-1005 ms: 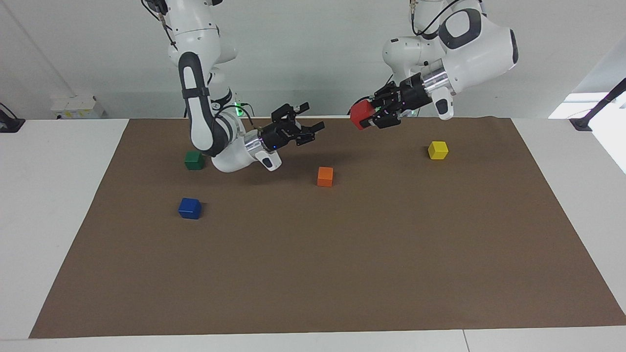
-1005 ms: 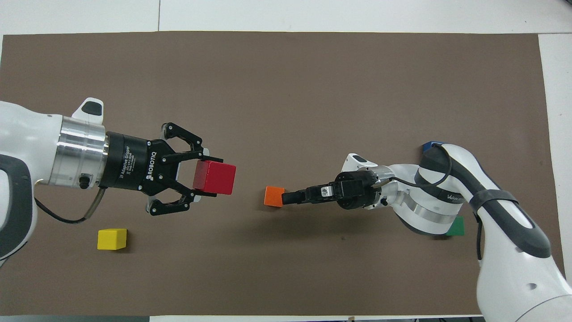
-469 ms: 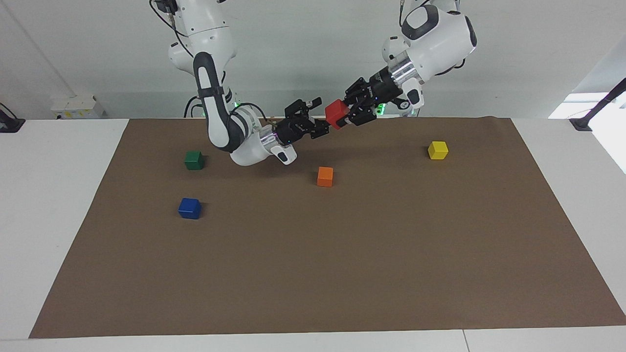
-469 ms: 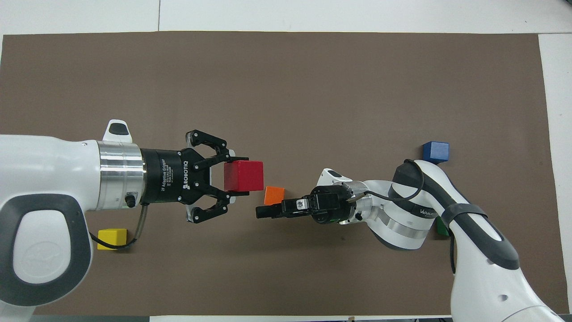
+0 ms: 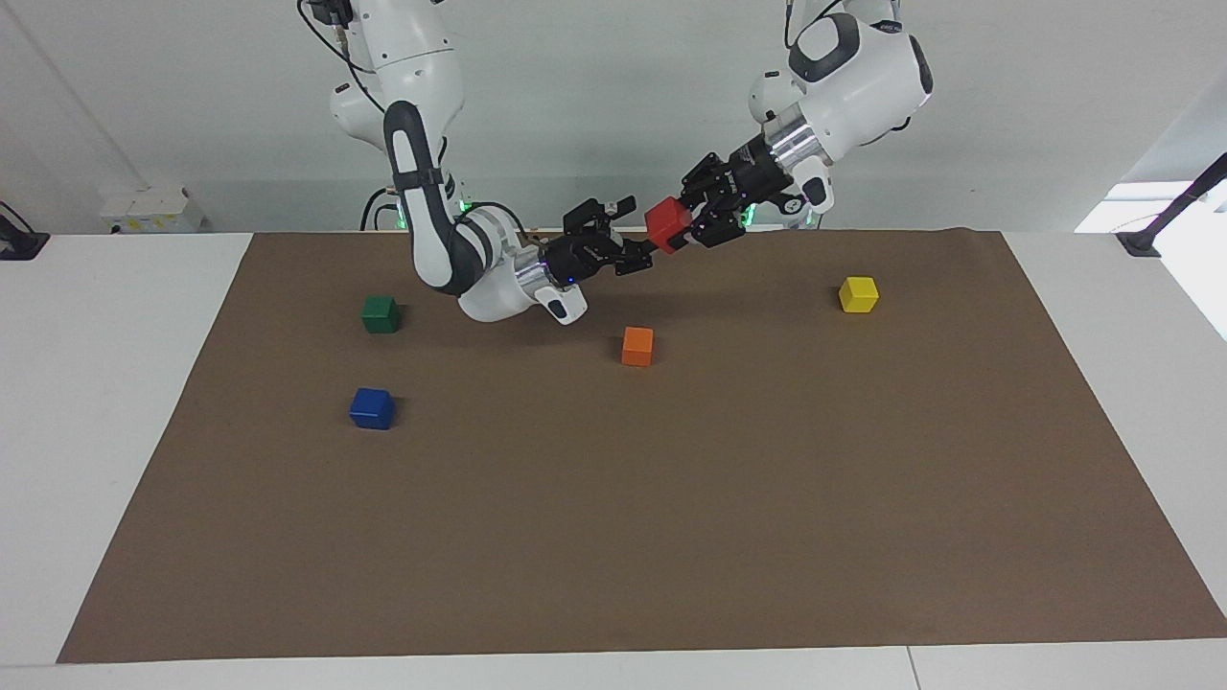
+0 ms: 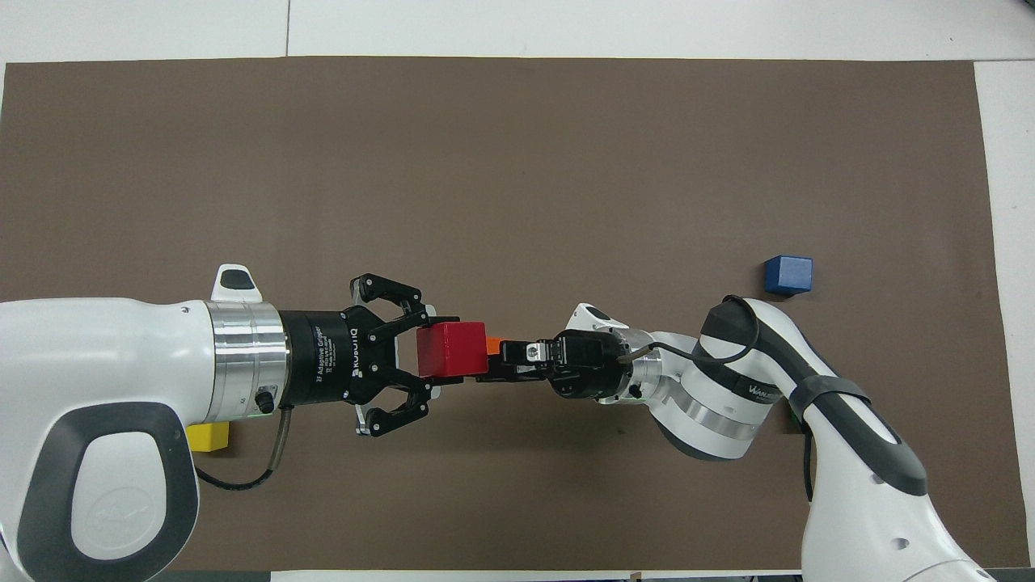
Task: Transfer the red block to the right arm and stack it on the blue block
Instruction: 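Close the right gripper on the red cube held by the left gripper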
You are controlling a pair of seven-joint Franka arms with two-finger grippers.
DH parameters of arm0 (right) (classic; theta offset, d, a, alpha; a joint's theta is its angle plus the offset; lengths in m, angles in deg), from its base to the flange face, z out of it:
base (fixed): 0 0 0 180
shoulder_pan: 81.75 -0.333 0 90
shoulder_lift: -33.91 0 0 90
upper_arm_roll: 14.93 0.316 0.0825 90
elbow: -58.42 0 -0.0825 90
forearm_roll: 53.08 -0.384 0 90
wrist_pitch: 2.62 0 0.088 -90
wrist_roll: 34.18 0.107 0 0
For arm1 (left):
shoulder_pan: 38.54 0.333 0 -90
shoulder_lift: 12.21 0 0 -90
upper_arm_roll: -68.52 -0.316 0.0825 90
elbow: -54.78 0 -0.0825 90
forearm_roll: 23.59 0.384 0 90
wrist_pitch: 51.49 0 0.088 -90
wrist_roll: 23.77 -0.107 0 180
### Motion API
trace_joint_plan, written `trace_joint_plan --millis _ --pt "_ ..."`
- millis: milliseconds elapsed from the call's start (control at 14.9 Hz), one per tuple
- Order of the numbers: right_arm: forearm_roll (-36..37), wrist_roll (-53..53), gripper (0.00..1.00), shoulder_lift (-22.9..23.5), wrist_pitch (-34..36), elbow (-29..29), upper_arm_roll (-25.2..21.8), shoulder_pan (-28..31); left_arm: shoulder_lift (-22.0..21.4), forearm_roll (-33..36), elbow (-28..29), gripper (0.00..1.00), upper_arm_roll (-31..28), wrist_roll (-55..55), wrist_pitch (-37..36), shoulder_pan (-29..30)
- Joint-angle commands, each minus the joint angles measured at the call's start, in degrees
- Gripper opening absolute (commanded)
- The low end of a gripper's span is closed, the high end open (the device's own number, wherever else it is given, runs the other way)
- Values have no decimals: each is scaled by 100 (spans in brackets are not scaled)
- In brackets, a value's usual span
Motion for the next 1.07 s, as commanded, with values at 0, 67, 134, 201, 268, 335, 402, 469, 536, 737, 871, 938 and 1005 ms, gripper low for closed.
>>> trace_joint_plan --millis 0,67,134,201,268,335,402,469,536,737,871,938,1005 --pt "-61 -165 100 198 -169 185 -10 -21 -171 -165 206 0 -44 249 186 -224" --pt "-69 -305 100 278 -125 247 -2 -47 -171 -165 206 0 -44 346 230 -277" --pt "-95 -298 100 288 -116 274 7 -38 -171 -165 206 0 -44 382 256 -277" --pt "-113 -289 100 279 -98 283 7 -30 -171 -165 206 0 -44 408 291 -295" --pt "-122 -280 100 279 -90 283 16 -29 -171 -165 206 0 -44 409 309 -312" --pt "-139 -237 100 270 -55 275 16 -29 -180 -156 223 0 -44 409 309 -313" --pt "-140 -97 97 270 -19 283 16 -29 -180 -165 232 0 -44 409 309 -313" --pt "-140 0 91 270 16 283 16 -12 -180 -165 241 0 -44 409 309 -313" --pt "-140 -8 85 270 16 283 16 -21 -180 -165 241 0 -44 409 309 -313" --pt "-175 -43 38 262 16 283 16 -47 -180 -165 250 0 -44 409 318 -313" --pt "-166 -26 0 270 -1 292 16 -38 -189 -165 250 0 -44 409 318 -313" --pt "-157 -34 0 270 -10 301 7 -38 -189 -156 267 0 -44 417 318 -313" --pt "-157 -43 0 270 -10 336 16 -38 -189 -165 267 0 -44 417 318 -313"
